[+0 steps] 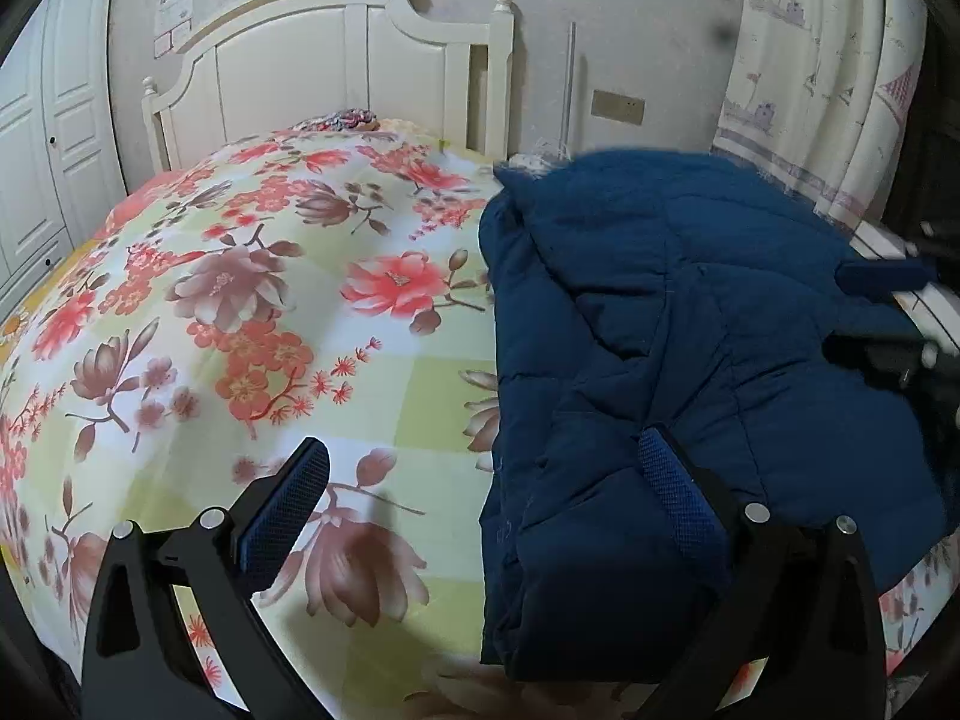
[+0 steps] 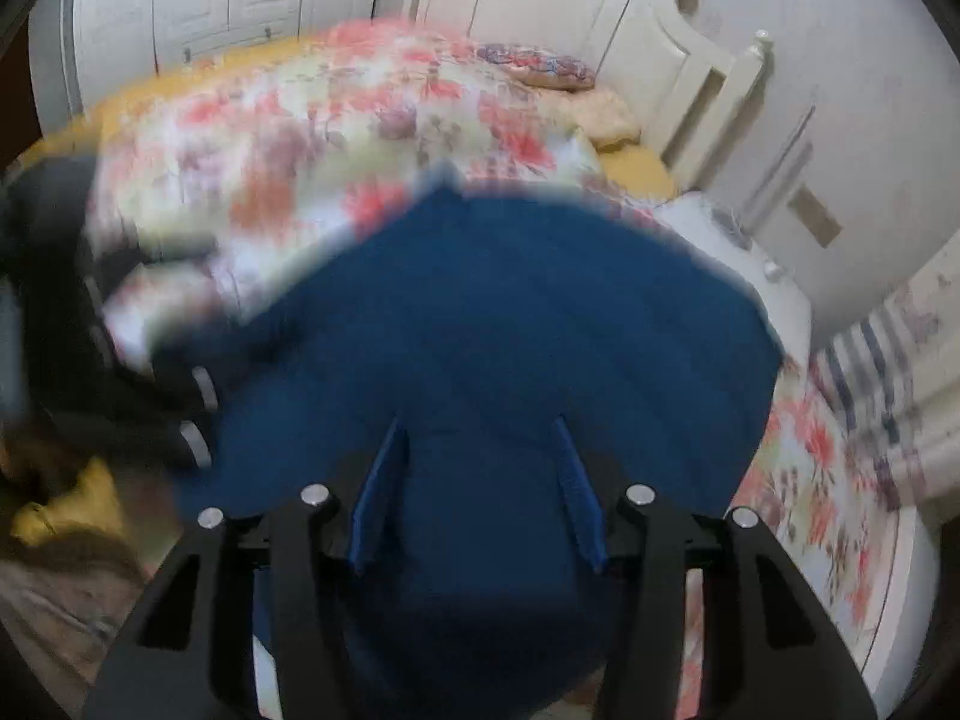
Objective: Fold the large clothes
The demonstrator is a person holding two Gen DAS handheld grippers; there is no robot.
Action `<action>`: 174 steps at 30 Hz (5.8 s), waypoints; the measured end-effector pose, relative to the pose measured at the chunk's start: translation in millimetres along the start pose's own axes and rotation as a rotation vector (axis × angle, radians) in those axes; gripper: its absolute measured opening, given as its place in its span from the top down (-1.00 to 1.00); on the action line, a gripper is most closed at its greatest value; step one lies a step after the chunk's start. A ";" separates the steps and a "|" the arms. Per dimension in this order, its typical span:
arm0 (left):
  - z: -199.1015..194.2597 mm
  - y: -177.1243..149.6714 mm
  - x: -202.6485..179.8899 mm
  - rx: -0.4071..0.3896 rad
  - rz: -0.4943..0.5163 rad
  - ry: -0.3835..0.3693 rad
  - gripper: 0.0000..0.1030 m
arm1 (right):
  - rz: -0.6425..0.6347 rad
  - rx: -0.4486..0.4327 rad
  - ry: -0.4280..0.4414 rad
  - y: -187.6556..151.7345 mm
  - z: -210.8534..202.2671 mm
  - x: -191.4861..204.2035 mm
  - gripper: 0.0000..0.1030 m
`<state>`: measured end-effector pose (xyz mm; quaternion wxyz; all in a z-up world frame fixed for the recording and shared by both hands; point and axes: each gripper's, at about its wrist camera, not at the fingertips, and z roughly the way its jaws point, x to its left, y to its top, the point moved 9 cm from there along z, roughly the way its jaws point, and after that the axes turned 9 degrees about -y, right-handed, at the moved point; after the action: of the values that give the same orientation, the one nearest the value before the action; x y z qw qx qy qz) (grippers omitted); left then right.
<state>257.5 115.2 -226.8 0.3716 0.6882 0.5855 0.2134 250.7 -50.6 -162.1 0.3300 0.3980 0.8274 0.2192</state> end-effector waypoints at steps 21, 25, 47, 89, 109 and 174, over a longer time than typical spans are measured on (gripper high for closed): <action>-20.6 17.1 11.3 0.060 -0.252 -0.338 -0.90 | 0.701 -0.008 0.254 -109.0 -61.3 -58.9 -0.90; -8.6 43.3 22.5 0.155 -0.442 -0.565 -0.90 | 0.846 0.077 0.398 -110.1 -28.9 -79.2 -0.95; 52.8 75.8 -76.3 0.215 -0.335 -0.921 -0.11 | 0.765 -0.167 0.402 -70.6 -13.3 -118.5 -0.11; -136.7 197.1 -194.7 -0.489 0.115 0.004 -0.91 | 0.638 -0.443 -0.343 -69.3 -223.8 -211.8 -0.95; -133.3 103.4 -219.0 -0.360 0.137 0.001 -0.91 | 0.610 -0.271 -0.403 -123.3 -227.0 -151.3 -0.95; -122.8 92.3 -209.7 -0.329 0.174 0.001 -0.91 | 0.592 -0.280 -0.391 -109.7 -224.0 -145.0 -0.95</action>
<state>180.9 -58.4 -49.1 0.4588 0.6662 0.4811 0.3379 100.4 -253.9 -23.1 0.4554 0.6051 0.5601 0.3358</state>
